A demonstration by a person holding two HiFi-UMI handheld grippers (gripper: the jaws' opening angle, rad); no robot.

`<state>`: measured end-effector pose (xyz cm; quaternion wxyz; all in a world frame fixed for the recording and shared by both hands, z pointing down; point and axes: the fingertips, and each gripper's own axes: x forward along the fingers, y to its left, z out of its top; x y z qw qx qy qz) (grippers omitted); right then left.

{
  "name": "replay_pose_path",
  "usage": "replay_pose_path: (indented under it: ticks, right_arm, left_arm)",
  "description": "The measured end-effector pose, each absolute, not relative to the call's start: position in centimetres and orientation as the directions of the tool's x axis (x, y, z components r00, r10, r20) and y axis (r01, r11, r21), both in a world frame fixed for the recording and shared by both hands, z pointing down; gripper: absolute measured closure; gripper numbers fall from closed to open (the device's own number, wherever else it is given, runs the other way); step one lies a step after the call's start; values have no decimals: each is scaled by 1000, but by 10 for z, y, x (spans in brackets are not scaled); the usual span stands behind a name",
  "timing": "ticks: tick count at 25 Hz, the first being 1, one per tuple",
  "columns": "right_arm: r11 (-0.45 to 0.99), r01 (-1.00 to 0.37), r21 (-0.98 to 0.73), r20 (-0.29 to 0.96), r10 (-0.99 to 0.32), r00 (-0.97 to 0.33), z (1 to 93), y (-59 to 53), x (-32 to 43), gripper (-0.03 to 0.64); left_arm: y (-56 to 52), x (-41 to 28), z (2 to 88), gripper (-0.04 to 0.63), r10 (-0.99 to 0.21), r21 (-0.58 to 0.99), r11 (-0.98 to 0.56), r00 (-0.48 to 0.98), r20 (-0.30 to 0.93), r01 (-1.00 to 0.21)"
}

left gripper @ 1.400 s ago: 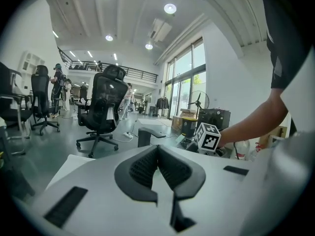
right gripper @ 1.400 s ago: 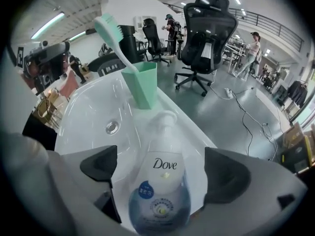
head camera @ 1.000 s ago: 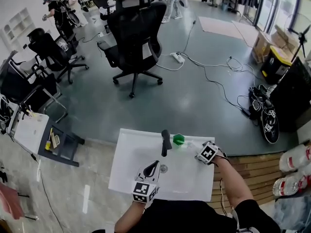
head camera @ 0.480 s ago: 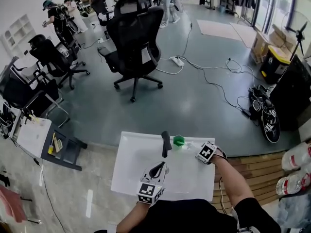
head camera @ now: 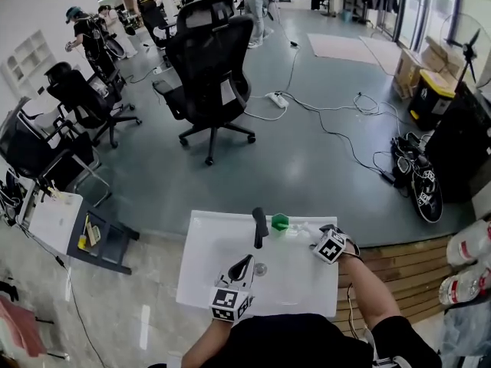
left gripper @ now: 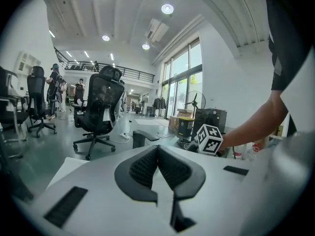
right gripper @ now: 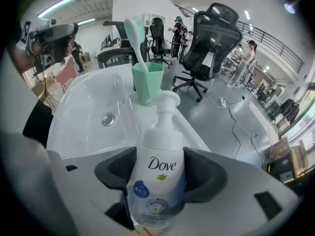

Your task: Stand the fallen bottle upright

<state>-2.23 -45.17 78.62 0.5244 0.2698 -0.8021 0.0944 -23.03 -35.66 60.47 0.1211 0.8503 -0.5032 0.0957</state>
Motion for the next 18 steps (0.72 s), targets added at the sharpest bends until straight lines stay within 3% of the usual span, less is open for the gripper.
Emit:
replay_pose_path:
  ticks: [10, 18]
  right_arm:
    - [712, -697, 80, 765, -492, -415, 741, -449, -3, 311]
    - [606, -789, -100, 528, -640, -558, 700, -469, -2, 310]
  left_arm:
    - [-362, -217, 602, 578, -817, 109, -490, 499, 288, -865]
    - [-373, -209, 598, 578, -815, 104, -497, 505, 286, -861]
